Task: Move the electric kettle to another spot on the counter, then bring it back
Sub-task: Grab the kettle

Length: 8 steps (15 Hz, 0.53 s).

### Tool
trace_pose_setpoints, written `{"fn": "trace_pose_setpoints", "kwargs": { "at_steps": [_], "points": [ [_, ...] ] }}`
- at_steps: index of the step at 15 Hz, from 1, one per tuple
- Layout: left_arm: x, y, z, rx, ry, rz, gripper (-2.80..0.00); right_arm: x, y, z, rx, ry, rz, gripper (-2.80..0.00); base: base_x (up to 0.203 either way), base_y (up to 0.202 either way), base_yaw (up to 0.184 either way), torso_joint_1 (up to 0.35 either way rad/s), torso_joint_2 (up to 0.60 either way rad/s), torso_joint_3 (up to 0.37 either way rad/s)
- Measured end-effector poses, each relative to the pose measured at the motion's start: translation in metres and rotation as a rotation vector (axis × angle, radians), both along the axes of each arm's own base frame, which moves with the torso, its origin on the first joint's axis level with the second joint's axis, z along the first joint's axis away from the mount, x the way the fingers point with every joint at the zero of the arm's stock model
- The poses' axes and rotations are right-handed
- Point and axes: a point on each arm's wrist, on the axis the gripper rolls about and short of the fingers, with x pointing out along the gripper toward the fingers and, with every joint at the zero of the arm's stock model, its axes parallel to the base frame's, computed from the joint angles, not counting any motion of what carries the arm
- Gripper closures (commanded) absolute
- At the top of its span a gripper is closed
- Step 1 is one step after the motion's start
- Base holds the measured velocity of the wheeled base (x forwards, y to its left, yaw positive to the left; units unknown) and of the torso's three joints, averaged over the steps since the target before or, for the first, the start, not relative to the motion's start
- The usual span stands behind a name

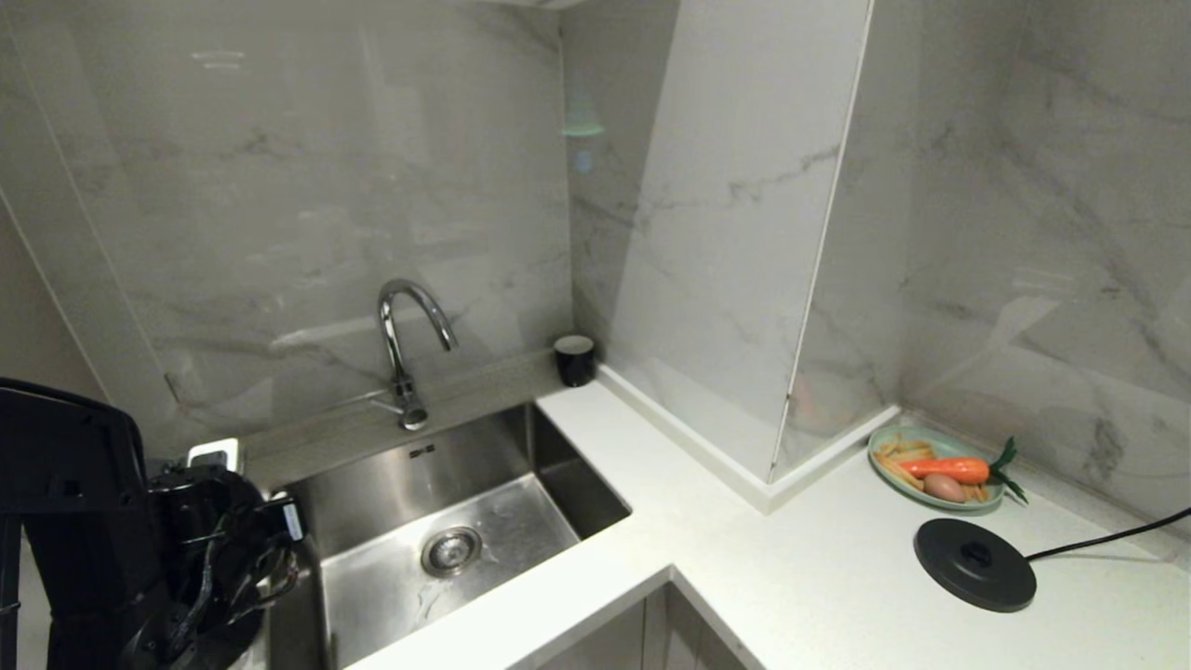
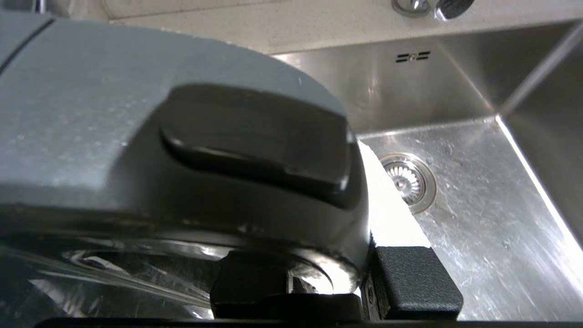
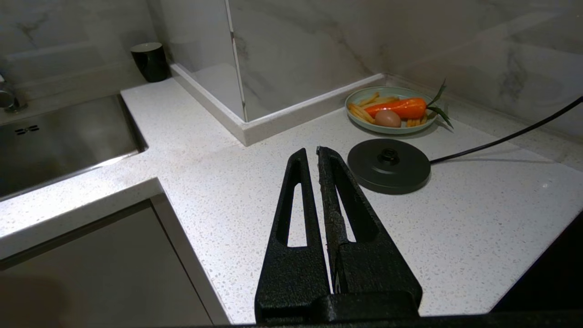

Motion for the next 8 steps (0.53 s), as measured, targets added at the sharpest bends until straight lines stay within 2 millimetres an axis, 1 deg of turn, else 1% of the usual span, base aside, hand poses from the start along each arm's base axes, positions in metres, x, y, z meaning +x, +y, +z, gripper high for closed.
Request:
{"fn": "trace_pose_setpoints", "kwargs": {
  "at_steps": [6, 8],
  "points": [
    [0.002, -0.002, 0.019, 0.047, -0.055, -0.021, 0.00, 0.000, 0.000, 0.000, 0.000, 0.000, 0.000, 0.00, 0.000, 0.000, 0.000, 0.000, 0.00, 0.000],
    [0.000, -0.003, 0.028, 0.074, -0.074, -0.034, 0.00, 0.000, 0.000, 0.000, 0.000, 0.000, 0.000, 0.00, 0.000, 0.000, 0.000, 0.000, 0.00, 0.000]
  ]
}}
